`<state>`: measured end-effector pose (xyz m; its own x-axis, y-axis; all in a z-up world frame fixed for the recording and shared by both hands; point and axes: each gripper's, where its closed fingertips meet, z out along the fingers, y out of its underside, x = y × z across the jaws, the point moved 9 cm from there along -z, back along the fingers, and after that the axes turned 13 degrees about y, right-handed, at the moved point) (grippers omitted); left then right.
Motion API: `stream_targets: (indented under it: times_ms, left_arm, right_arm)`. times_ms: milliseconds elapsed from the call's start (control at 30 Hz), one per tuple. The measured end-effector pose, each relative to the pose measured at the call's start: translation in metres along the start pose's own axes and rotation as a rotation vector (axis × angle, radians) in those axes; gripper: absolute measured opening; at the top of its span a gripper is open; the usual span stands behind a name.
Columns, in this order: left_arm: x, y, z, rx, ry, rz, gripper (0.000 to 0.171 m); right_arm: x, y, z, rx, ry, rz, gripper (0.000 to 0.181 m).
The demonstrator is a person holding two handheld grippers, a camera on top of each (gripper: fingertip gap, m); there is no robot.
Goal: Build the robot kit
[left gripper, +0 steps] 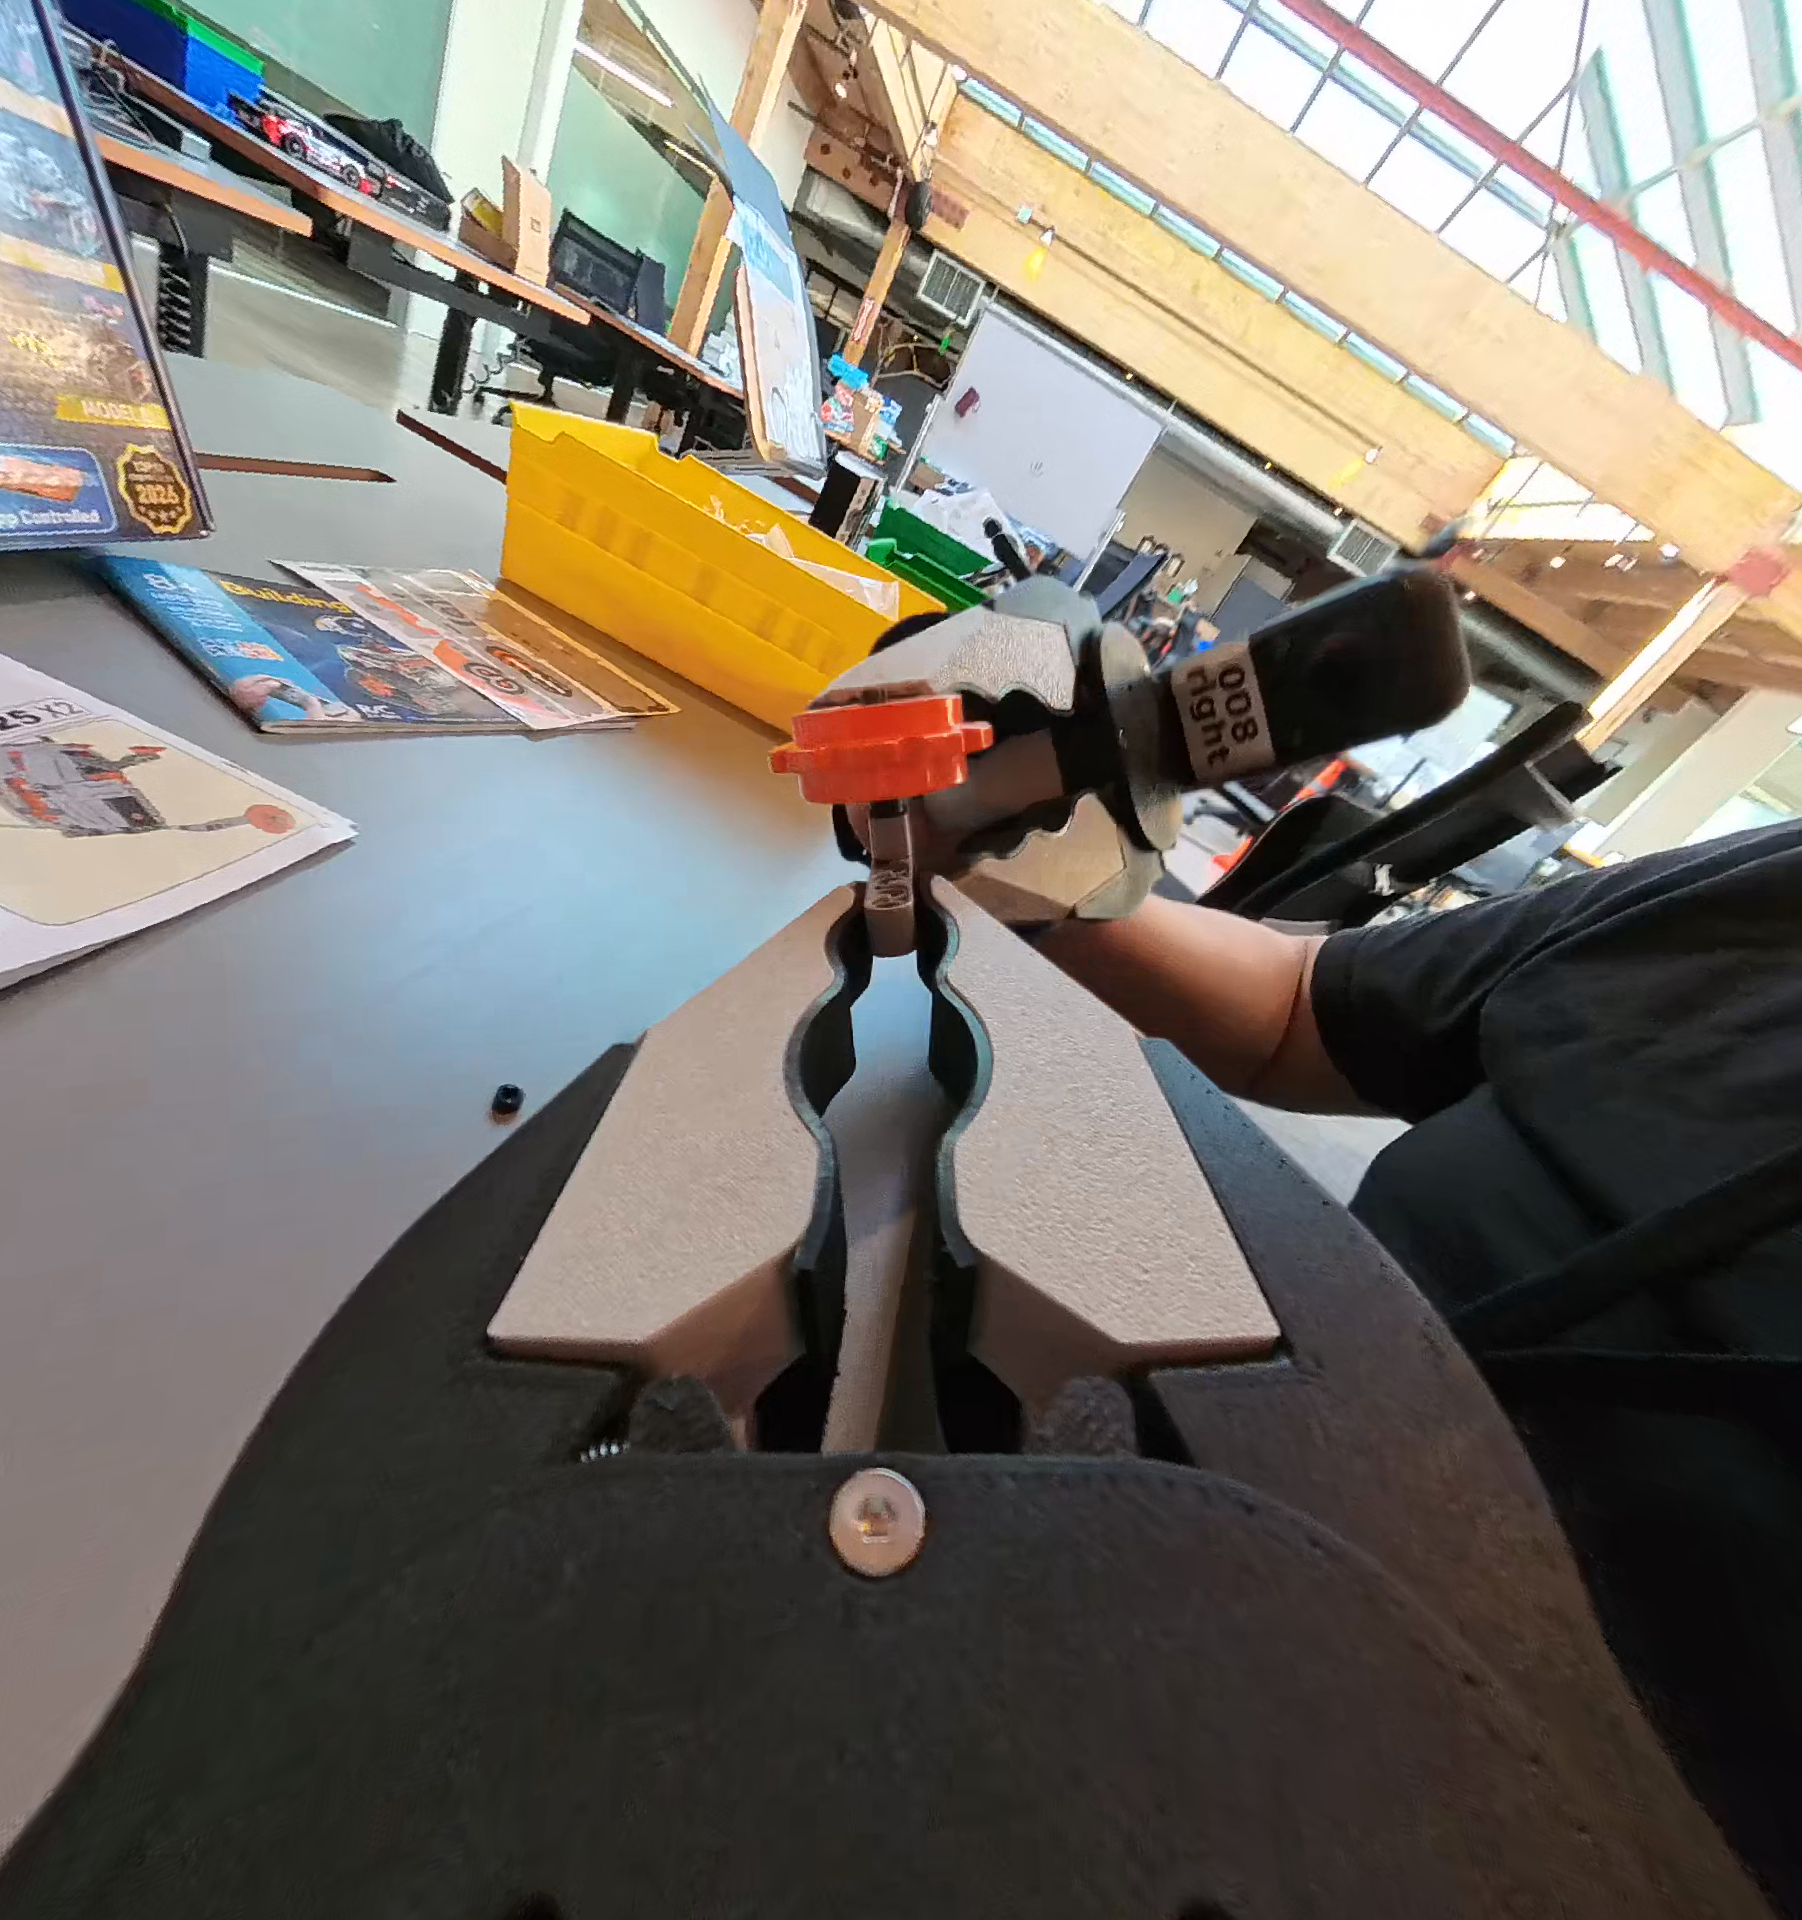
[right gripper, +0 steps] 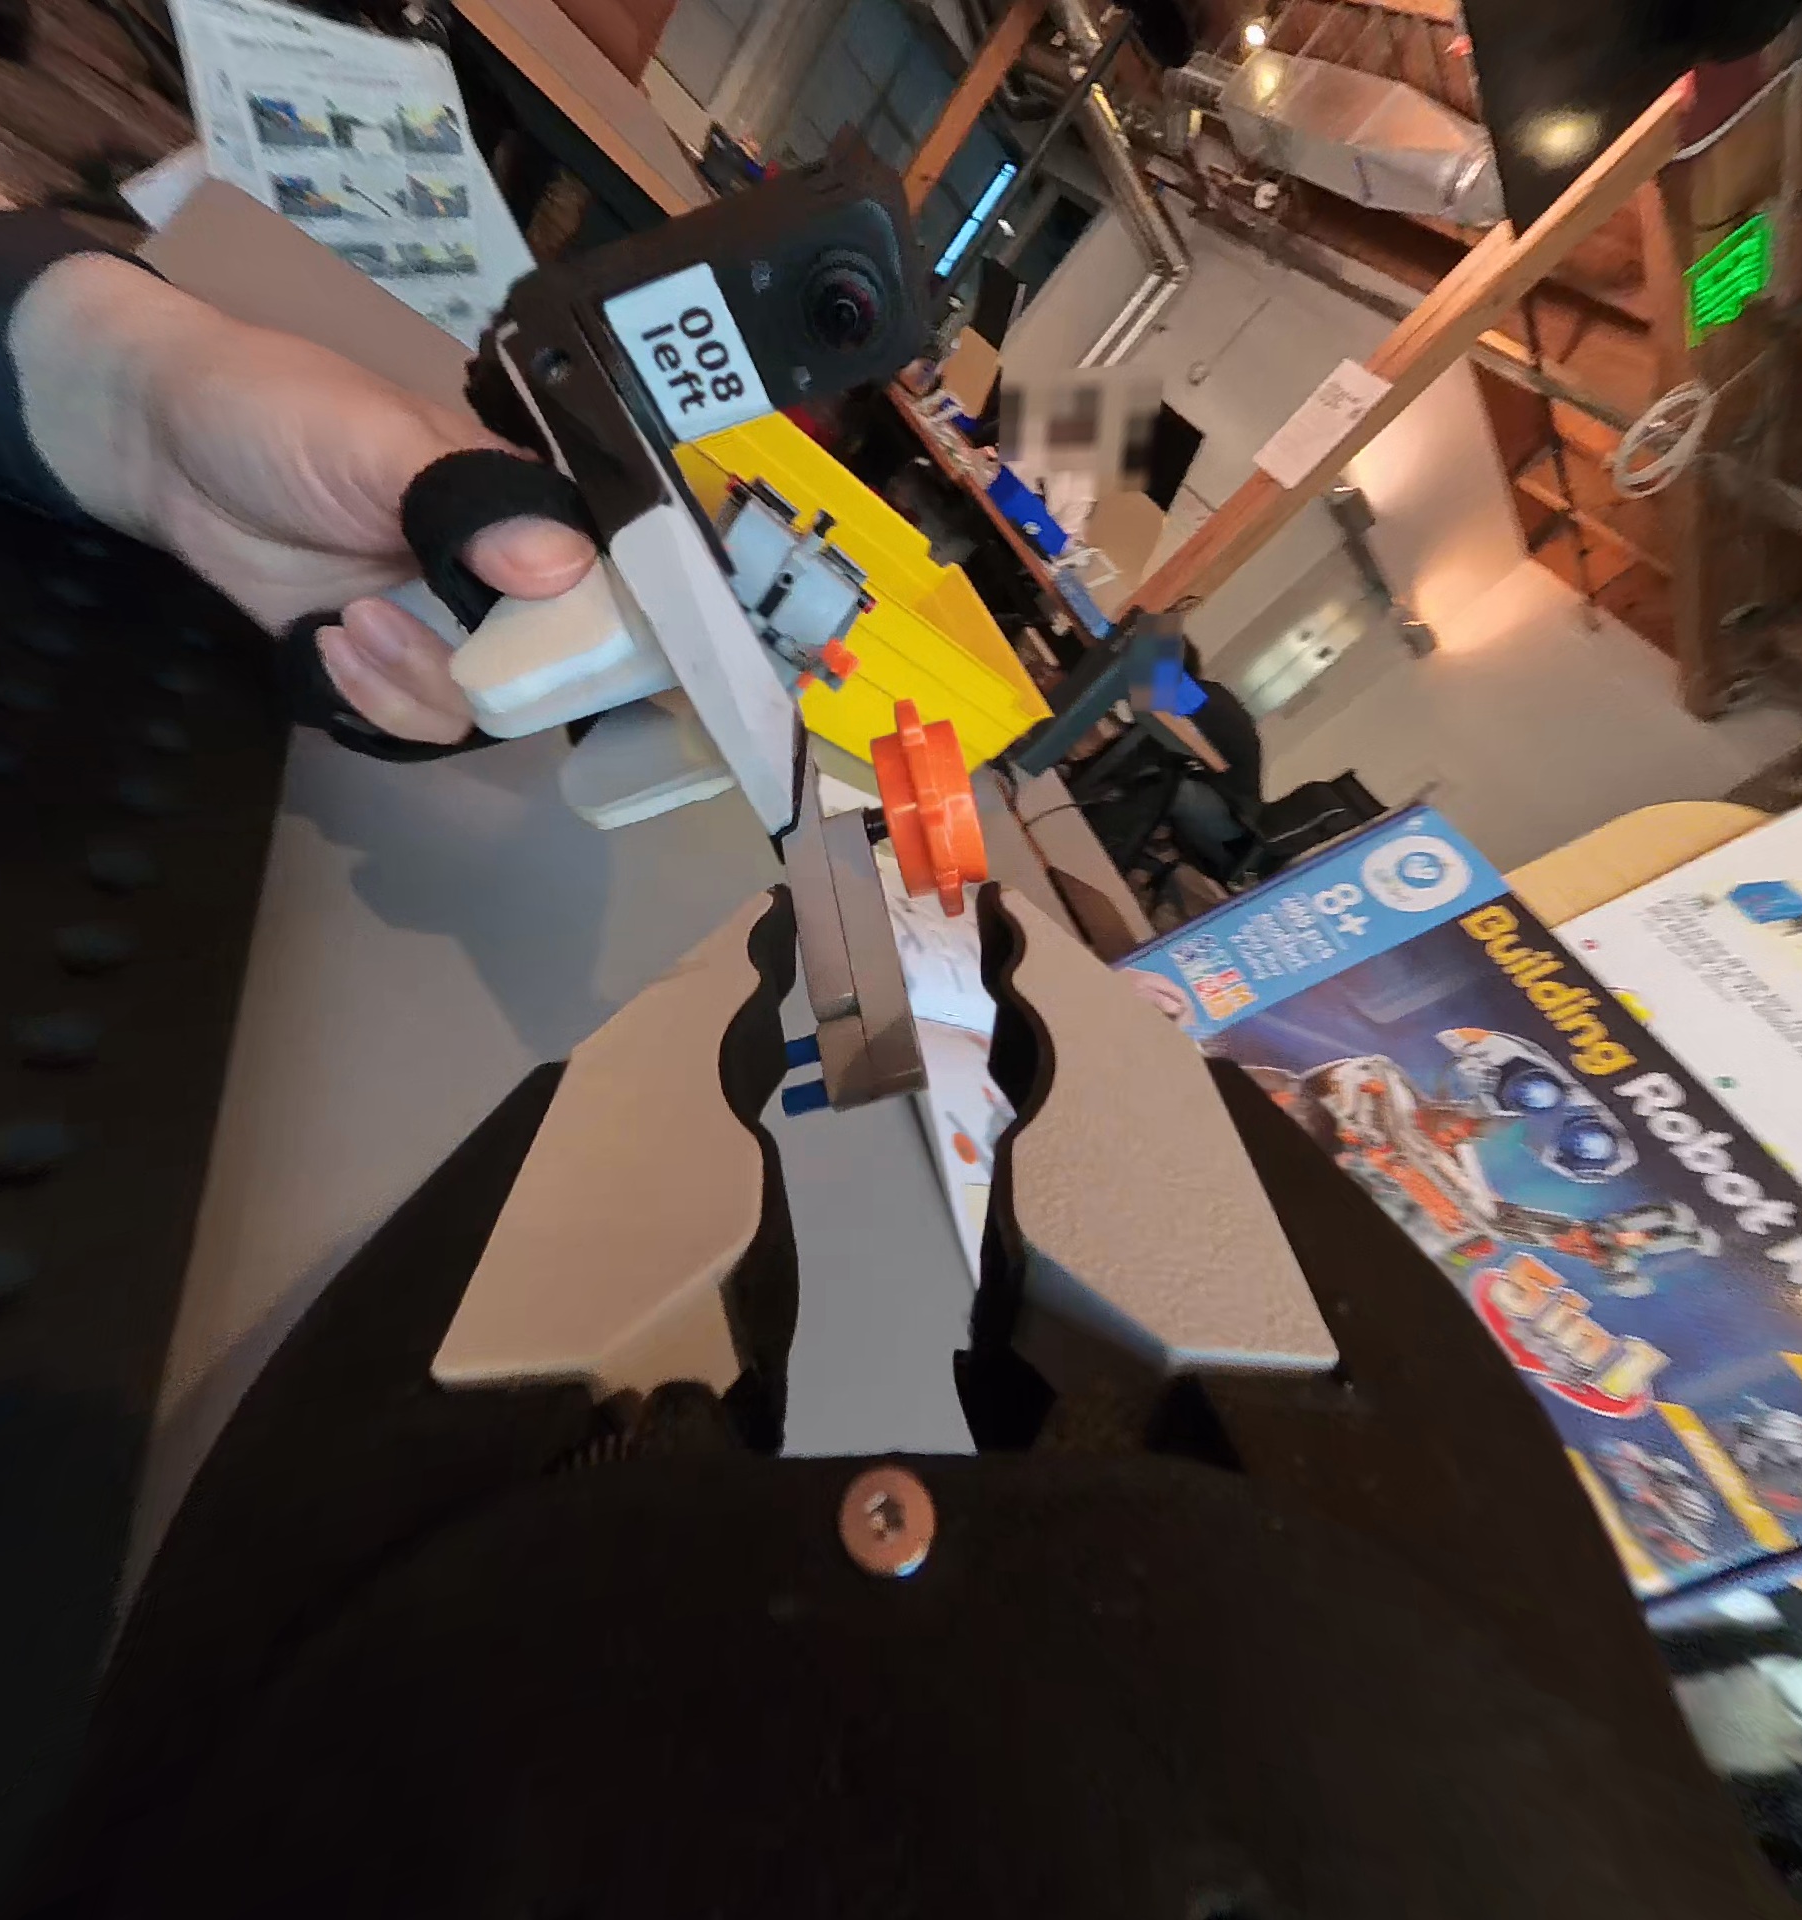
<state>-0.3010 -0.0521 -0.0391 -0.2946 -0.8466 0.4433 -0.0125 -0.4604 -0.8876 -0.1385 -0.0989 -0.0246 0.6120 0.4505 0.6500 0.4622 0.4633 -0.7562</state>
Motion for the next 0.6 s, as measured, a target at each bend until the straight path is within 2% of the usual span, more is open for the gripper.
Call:
stream_targets:
  times_ms: [100, 167, 267, 333, 400, 600]
  left_arm:
    - [0.001, 0.002, -0.003, -0.033, -0.031, 0.036, 0.005]
    - [0.003, 0.003, -0.005, -0.051, -0.033, 0.066, 0.005]
    - [0.004, 0.007, -0.002, -0.136, -0.065, 0.13, 0.006]
    - [0.005, 0.011, 0.002, -0.178, -0.062, 0.151, 0.006]
    - [0.006, 0.013, 0.005, -0.206, -0.053, 0.154, 0.006]
    - [0.007, 0.016, 0.008, -0.23, -0.031, 0.17, 0.005]
  right_arm:
    - [0.008, -0.001, -0.007, 0.047, -0.13, 0.141, 0.035]
    - [0.021, -0.001, -0.011, 0.069, -0.187, 0.313, 0.033]
    - [0.039, 0.006, -0.011, 0.083, -0.332, 0.693, 0.011]
    - [0.043, 0.015, -0.007, 0.049, -0.413, 0.861, 0.004]
    - [0.041, 0.019, -0.004, 0.021, -0.473, 0.923, 0.004]
    - [0.032, 0.02, -0.001, -0.046, -0.513, 0.825, 0.007]
